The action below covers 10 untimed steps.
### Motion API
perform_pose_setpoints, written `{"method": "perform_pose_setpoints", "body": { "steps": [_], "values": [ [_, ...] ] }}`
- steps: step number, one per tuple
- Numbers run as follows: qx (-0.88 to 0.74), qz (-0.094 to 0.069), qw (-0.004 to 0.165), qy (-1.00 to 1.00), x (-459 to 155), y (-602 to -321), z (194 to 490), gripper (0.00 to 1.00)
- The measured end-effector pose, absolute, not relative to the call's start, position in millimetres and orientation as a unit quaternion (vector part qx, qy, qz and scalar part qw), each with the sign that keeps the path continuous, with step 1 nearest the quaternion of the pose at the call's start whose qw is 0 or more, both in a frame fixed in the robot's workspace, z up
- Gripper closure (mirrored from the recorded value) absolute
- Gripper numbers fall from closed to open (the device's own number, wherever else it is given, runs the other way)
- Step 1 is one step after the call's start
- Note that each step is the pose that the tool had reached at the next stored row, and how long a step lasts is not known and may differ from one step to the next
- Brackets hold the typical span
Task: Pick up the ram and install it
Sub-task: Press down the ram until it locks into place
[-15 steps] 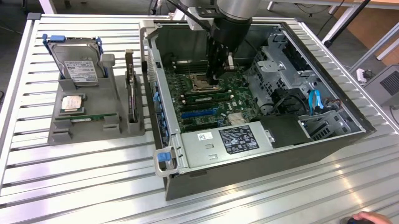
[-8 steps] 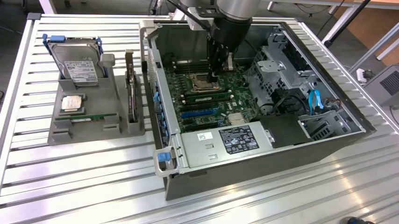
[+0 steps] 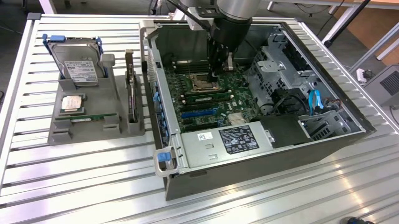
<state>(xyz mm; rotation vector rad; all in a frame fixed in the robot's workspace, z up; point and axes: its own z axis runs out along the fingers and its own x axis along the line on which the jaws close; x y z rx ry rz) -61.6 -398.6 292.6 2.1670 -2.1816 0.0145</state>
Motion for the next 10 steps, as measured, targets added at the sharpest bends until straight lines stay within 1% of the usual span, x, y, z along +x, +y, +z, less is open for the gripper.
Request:
{"method": "perform_pose_setpoints", "body": {
  "steps": [5, 10],
  "values": [
    [0.704, 0.005, 0.033, -0.709, -60.3, -398.2, 292.7, 0.89],
    [0.705, 0.005, 0.033, -0.708, -19.1, -392.2, 292.6, 0.89]
  ]
}}
